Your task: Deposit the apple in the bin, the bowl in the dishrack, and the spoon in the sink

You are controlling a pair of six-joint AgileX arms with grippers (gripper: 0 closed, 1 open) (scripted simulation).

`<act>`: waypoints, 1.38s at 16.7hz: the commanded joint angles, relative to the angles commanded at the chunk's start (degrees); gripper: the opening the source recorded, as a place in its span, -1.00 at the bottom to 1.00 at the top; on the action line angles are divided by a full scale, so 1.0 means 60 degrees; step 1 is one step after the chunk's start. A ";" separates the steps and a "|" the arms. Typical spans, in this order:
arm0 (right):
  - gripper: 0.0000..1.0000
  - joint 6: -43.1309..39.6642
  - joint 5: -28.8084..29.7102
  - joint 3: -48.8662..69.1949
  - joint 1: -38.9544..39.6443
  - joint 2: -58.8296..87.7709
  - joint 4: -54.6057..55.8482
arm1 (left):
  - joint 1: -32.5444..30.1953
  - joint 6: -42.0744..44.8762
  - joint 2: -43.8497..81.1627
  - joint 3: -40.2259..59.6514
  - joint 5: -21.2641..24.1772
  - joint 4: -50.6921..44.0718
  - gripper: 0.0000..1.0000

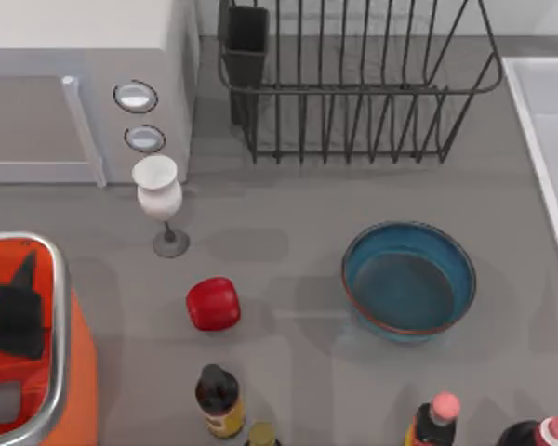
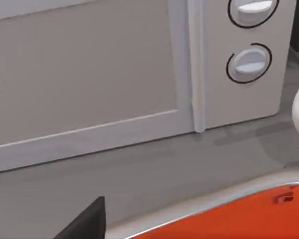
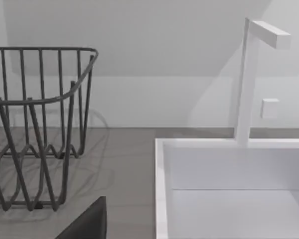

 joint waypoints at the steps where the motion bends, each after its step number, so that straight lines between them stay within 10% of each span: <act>1: 1.00 0.0000 0.0000 0.0000 0.0000 0.0000 0.0000 | -0.0277 0.0283 0.0827 0.0586 0.0010 -0.0525 1.00; 14: 1.00 0.0000 0.0000 0.0000 0.0000 0.0000 0.0000 | -0.4043 0.3912 1.2564 0.9229 0.0264 -0.7264 1.00; 23: 1.00 0.0000 0.0000 0.0000 0.0000 0.0000 0.0000 | -0.4305 0.4697 1.5782 1.2062 0.0377 -0.8615 1.00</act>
